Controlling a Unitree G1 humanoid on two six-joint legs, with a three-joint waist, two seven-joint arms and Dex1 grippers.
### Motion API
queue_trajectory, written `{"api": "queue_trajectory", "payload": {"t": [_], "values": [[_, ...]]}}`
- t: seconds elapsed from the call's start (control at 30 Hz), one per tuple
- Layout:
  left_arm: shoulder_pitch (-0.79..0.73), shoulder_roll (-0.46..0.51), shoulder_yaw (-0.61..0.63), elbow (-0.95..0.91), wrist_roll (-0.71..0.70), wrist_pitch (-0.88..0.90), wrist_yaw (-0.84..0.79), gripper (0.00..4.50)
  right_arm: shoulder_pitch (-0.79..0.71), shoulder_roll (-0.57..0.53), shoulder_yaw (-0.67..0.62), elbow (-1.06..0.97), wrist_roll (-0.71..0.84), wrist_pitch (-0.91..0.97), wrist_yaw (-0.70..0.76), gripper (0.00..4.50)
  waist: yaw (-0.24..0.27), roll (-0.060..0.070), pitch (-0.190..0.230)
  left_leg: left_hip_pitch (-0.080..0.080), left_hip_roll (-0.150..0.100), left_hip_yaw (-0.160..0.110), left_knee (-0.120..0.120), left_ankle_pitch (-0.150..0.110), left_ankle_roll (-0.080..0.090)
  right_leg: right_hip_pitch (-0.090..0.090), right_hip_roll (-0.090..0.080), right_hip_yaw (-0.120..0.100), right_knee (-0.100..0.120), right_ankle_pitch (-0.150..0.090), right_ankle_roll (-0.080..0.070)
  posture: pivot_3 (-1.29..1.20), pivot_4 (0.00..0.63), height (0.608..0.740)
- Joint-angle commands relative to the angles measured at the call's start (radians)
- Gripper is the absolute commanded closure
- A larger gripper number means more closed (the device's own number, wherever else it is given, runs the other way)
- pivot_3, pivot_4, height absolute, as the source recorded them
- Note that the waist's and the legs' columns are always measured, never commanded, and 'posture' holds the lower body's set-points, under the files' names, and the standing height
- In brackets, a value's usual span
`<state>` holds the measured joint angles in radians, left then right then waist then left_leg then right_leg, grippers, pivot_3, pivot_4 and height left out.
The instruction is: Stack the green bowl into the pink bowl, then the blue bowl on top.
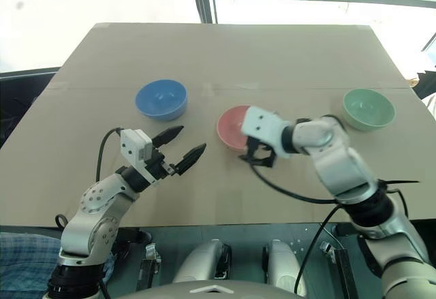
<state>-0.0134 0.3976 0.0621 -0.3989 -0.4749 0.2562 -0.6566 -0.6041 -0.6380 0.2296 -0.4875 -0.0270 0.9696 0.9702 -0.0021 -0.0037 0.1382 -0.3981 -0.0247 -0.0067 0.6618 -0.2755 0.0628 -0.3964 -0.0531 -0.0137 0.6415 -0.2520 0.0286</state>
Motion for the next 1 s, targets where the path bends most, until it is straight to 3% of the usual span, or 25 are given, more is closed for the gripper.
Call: {"api": "queue_trajectory", "payload": {"t": [0.03,0.2,0.4,0.67,0.83,0.93,1.0], "values": [[-0.055,0.006,-0.041,0.011,-0.023,0.001,-0.061,0.0,0.02,-0.119,-0.142,0.042,0.01,0.01,-0.031,0.06,0.003,0.0,0.0,0.0,0.0,0.0,0.0,0.0,0.0,0.0,0.0,0.0,0.0,0.0,0.0,0.0,0.15,0.74],[-0.142,0.019,-0.102,0.051,-0.024,0.037,-0.118,0.0,0.051,-0.224,-0.209,0.227,0.003,-0.096,-0.085,0.06,0.01,0.0,0.0,0.0,0.0,0.0,0.0,0.002,-0.003,0.0,0.0,0.0,-0.001,0.0,0.0,0.0,0.15,0.74],[-0.286,-0.004,-0.167,0.129,-0.013,0.055,-0.175,0.0,0.083,-0.233,-0.239,0.546,-0.005,-0.256,-0.153,0.06,0.016,0.0,0.0,-0.001,0.0,0.001,0.002,0.002,-0.003,0.001,0.001,0.0,0.0,0.0,0.0,0.0,0.15,0.74],[-0.327,-0.02,-0.211,0.168,0.016,0.026,-0.221,0.0,-0.051,-0.222,-0.173,1.011,-0.088,-0.559,-0.244,0.06,0.011,0.001,0.001,-0.001,0.001,0.003,0.004,0.002,-0.003,0.001,0.004,0.001,0.001,0.0,0.0,0.0,0.15,0.74],[-0.321,-0.026,-0.211,0.163,0.025,0.021,-0.214,0.0,-0.12,-0.209,-0.149,1.163,-0.11,-0.658,-0.249,0.06,0.013,0.001,0.001,0.0,0.001,0.003,0.005,0.003,-0.003,0.002,0.005,0.001,0.001,0.0,0.0,0.0,0.15,0.74],[-0.311,-0.027,-0.21,0.149,0.027,0.023,-0.205,0.0,-0.139,-0.196,-0.143,1.216,-0.117,-0.697,-0.25,0.7,0.015,0.001,0.001,0.0,0.001,0.003,0.006,0.002,-0.003,0.002,0.005,0.001,0.001,0.0,0.001,0.0,0.15,0.74],[-0.309,-0.028,-0.21,0.146,0.027,0.024,-0.201,0.0,-0.146,-0.193,-0.14,1.234,-0.122,-0.714,-0.248,1.63,0.014,0.001,0.001,-0.001,0.001,0.003,0.006,0.002,-0.003,0.002,0.004,0.001,0.001,0.0,0.001,0.0,0.15,0.74]]}}
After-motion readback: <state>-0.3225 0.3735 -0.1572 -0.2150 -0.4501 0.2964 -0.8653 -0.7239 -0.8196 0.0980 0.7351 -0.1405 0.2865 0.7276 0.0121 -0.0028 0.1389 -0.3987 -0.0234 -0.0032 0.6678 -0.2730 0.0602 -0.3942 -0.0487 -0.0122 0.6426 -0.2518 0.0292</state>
